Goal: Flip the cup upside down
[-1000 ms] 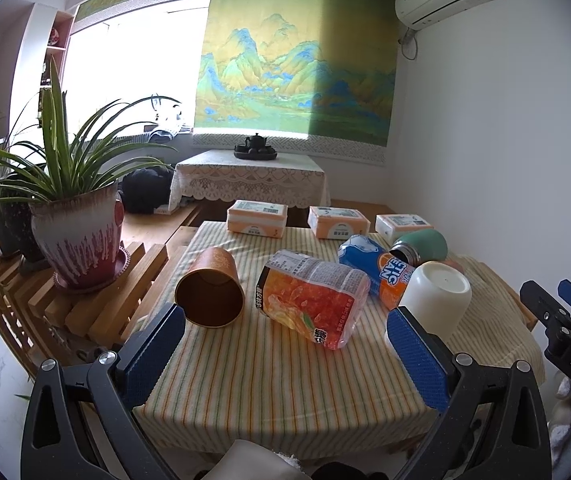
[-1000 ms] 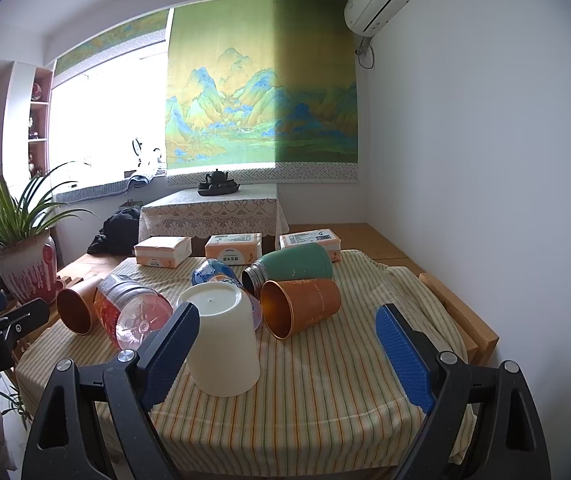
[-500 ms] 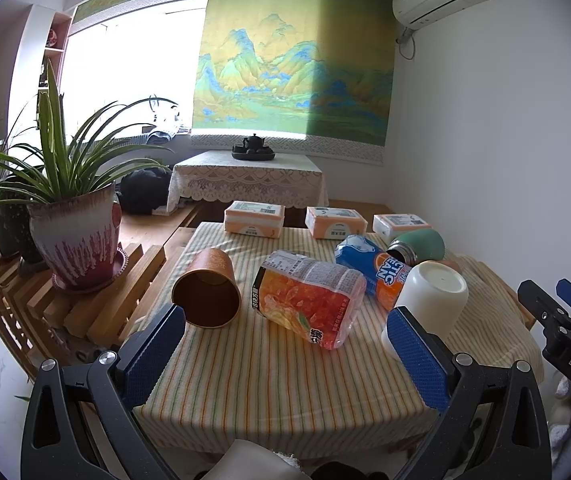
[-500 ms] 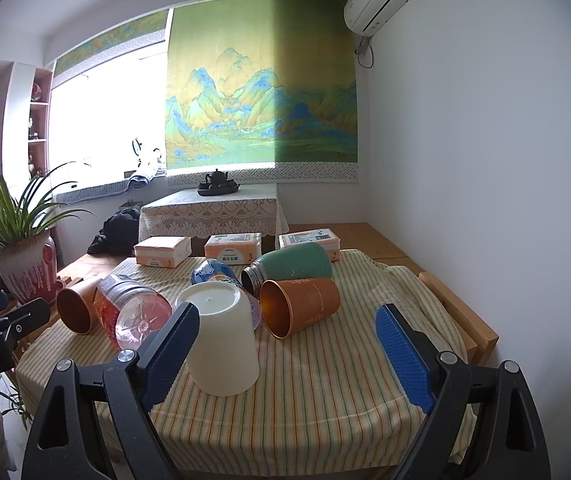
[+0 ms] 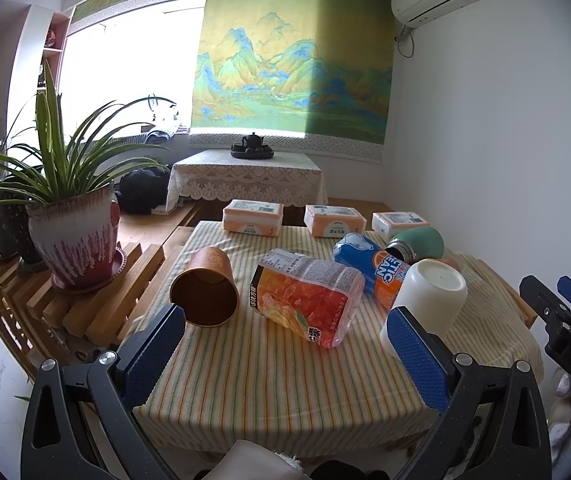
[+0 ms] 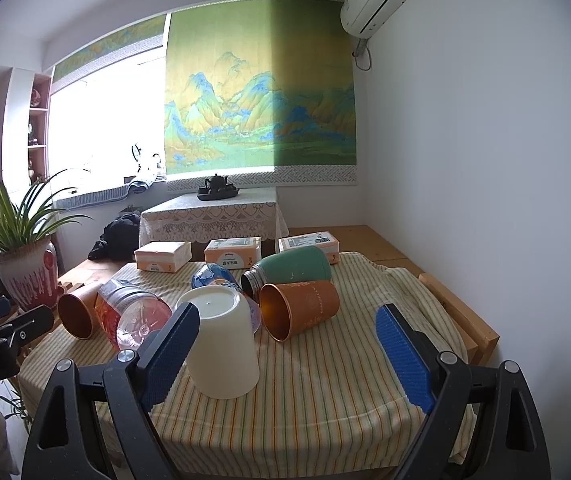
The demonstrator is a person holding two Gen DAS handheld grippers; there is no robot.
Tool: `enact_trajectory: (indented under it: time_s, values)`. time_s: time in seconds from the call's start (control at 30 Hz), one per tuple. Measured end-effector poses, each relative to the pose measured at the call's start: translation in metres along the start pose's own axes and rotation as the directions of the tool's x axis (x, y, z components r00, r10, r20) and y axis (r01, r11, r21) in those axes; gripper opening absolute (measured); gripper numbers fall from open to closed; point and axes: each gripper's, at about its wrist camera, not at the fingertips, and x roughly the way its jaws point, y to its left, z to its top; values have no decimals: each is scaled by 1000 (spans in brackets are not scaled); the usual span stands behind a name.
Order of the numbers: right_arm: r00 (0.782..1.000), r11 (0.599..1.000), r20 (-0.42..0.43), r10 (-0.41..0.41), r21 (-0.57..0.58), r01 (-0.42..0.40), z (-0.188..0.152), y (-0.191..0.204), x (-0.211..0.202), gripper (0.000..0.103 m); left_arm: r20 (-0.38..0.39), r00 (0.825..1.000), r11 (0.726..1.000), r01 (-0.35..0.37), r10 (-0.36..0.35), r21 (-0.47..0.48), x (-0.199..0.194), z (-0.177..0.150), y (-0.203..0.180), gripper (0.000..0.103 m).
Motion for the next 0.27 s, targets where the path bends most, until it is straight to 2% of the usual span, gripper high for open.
enact_trajectory:
  time_s: [0.27]
  values:
    - [1000,1000,-4,-1,-4,1,-1,1,0,87,10,1000,1000,-15,15,-10,2,0,2,102]
